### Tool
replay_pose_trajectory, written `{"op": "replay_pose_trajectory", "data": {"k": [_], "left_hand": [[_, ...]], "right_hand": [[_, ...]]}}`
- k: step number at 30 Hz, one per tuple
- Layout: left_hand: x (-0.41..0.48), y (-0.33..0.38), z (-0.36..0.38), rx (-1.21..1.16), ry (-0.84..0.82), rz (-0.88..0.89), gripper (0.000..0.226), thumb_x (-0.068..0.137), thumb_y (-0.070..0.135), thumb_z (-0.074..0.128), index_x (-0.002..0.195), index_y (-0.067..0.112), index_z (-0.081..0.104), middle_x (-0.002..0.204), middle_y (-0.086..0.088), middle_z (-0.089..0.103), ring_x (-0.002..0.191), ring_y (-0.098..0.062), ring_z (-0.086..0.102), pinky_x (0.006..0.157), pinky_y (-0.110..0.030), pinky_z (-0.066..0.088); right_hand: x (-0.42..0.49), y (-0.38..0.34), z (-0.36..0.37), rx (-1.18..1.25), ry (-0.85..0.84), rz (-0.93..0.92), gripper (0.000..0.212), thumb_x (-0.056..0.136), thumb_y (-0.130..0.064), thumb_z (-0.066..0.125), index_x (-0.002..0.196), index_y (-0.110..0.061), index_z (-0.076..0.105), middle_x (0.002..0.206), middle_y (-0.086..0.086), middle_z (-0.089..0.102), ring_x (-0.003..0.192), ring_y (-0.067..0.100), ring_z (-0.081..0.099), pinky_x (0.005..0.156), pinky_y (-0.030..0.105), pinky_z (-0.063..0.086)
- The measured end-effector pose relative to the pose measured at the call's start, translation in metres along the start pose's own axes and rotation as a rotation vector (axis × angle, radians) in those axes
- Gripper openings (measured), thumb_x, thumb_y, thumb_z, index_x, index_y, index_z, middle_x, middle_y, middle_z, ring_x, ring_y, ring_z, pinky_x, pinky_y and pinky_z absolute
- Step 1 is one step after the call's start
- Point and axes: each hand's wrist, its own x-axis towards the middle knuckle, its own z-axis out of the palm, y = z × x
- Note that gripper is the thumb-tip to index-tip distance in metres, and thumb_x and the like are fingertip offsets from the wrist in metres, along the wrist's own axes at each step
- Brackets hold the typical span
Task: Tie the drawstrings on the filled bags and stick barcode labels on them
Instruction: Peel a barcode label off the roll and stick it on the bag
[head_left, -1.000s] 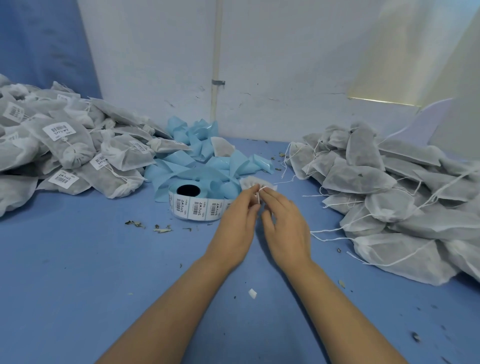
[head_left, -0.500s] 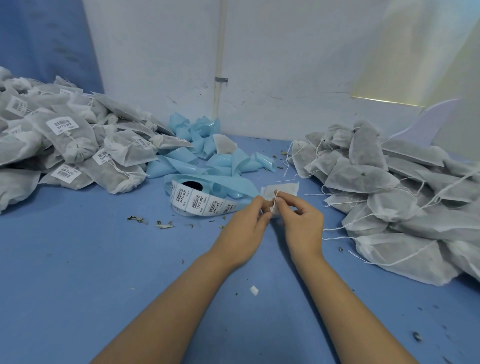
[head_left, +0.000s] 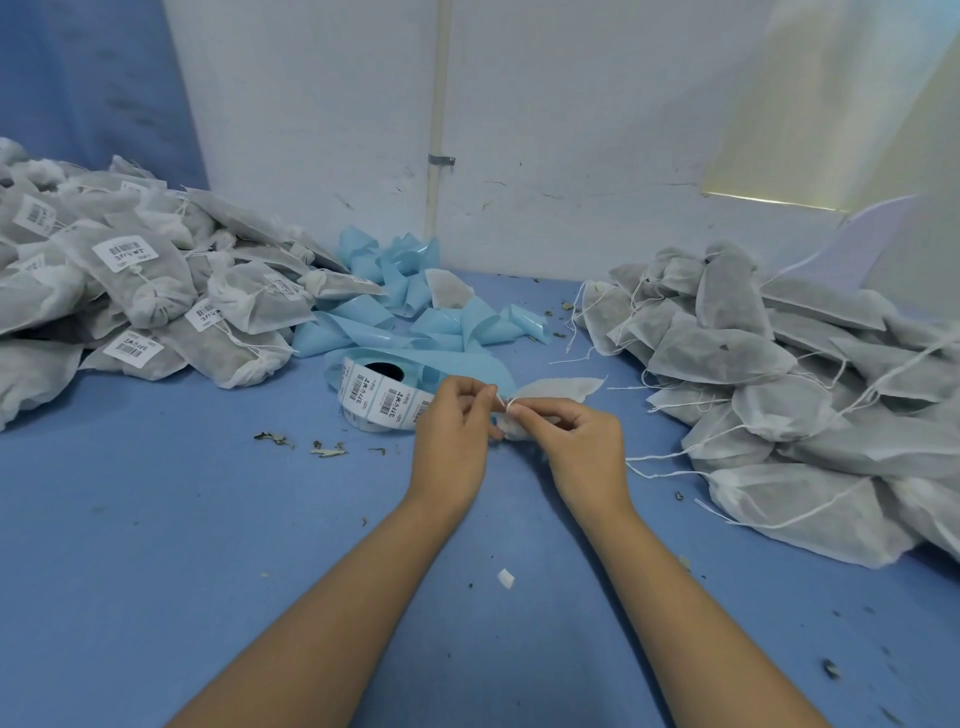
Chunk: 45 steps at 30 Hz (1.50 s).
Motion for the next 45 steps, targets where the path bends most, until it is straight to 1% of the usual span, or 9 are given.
{"op": "replay_pose_trajectory", "data": {"k": [6, 11, 14, 17, 20, 25, 30, 36, 45], "left_hand": [[-0.003, 0.004, 0.002, -0.026, -0.031, 0.020, 0.015, 0.097, 0.014, 0.051, 0.082, 0.018, 0.049, 0.086, -0.015, 0.069, 0.052, -0.010, 0.058, 0.051, -0.017, 0.042], [-0.001, 0.005, 0.002, -0.177, -0.062, -0.041, 0.015, 0.097, 0.007, 0.049, 0.084, 0.014, 0.050, 0.083, -0.012, 0.068, 0.049, -0.010, 0.059, 0.045, -0.021, 0.046], [0.001, 0.005, 0.002, -0.251, -0.096, -0.070, 0.014, 0.097, 0.006, 0.048, 0.086, 0.013, 0.050, 0.085, -0.007, 0.069, 0.062, -0.014, 0.067, 0.051, -0.023, 0.052], [0.001, 0.003, 0.004, -0.288, -0.118, -0.065, 0.014, 0.097, 0.005, 0.049, 0.086, 0.013, 0.051, 0.080, -0.003, 0.069, 0.071, -0.013, 0.069, 0.062, -0.022, 0.055], [0.002, 0.002, 0.004, -0.221, -0.125, -0.027, 0.014, 0.096, 0.006, 0.051, 0.085, 0.014, 0.053, 0.078, -0.002, 0.068, 0.076, -0.009, 0.067, 0.072, -0.021, 0.054], [0.002, 0.001, 0.001, -0.053, -0.122, 0.019, 0.012, 0.095, 0.009, 0.053, 0.086, 0.016, 0.057, 0.085, -0.003, 0.069, 0.082, -0.011, 0.063, 0.080, -0.028, 0.048], [-0.002, 0.002, 0.003, 0.152, -0.151, 0.141, 0.008, 0.091, 0.008, 0.060, 0.086, 0.014, 0.061, 0.083, 0.005, 0.067, 0.080, -0.003, 0.062, 0.072, -0.008, 0.043], [0.000, 0.002, 0.001, 0.203, -0.106, 0.153, 0.005, 0.090, 0.006, 0.061, 0.088, 0.010, 0.063, 0.081, 0.006, 0.065, 0.074, 0.001, 0.059, 0.070, -0.006, 0.041], [0.000, 0.003, 0.002, 0.284, -0.071, 0.143, 0.003, 0.088, 0.007, 0.062, 0.090, 0.006, 0.065, 0.085, 0.000, 0.065, 0.078, -0.007, 0.056, 0.071, -0.006, 0.040]], "right_hand": [[-0.001, 0.002, 0.006, -0.169, 0.032, -0.025, 0.012, 0.081, -0.016, 0.074, 0.076, -0.027, 0.073, 0.081, -0.004, 0.073, 0.068, 0.007, 0.060, 0.069, 0.026, 0.047], [-0.004, 0.001, 0.012, -0.179, 0.081, -0.044, 0.014, 0.081, -0.012, 0.071, 0.075, -0.024, 0.067, 0.084, -0.003, 0.069, 0.071, 0.009, 0.057, 0.066, 0.016, 0.043], [-0.003, 0.000, 0.012, -0.086, 0.095, 0.025, 0.013, 0.080, -0.009, 0.070, 0.074, -0.021, 0.066, 0.087, 0.002, 0.068, 0.075, 0.014, 0.060, 0.069, 0.020, 0.046], [-0.001, 0.000, 0.011, -0.019, 0.107, 0.039, 0.017, 0.079, -0.006, 0.071, 0.072, -0.019, 0.065, 0.091, -0.002, 0.060, 0.070, -0.001, 0.056, 0.068, 0.014, 0.044], [0.000, -0.002, 0.008, 0.079, 0.104, 0.121, 0.014, 0.081, -0.009, 0.071, 0.071, -0.018, 0.065, 0.091, -0.004, 0.061, 0.072, 0.003, 0.057, 0.068, 0.013, 0.044], [0.002, -0.009, 0.001, 0.318, -0.024, 0.272, 0.018, 0.085, -0.003, 0.060, 0.069, -0.010, 0.064, 0.052, -0.011, 0.058, 0.048, -0.002, 0.049, 0.048, 0.008, 0.037], [0.007, -0.010, -0.005, 0.607, 0.003, 0.379, 0.023, 0.088, -0.004, 0.053, 0.067, -0.012, 0.060, 0.063, -0.003, 0.061, 0.054, 0.007, 0.052, 0.053, 0.015, 0.042], [0.008, -0.009, -0.005, 0.742, -0.040, 0.422, 0.019, 0.090, -0.007, 0.051, 0.073, -0.010, 0.059, 0.065, 0.000, 0.064, 0.058, 0.012, 0.064, 0.053, 0.018, 0.050], [0.009, -0.007, -0.009, 0.879, 0.023, 0.455, 0.013, 0.089, -0.008, 0.055, 0.077, -0.009, 0.061, 0.067, -0.001, 0.065, 0.051, 0.008, 0.056, 0.050, 0.016, 0.047]]}}
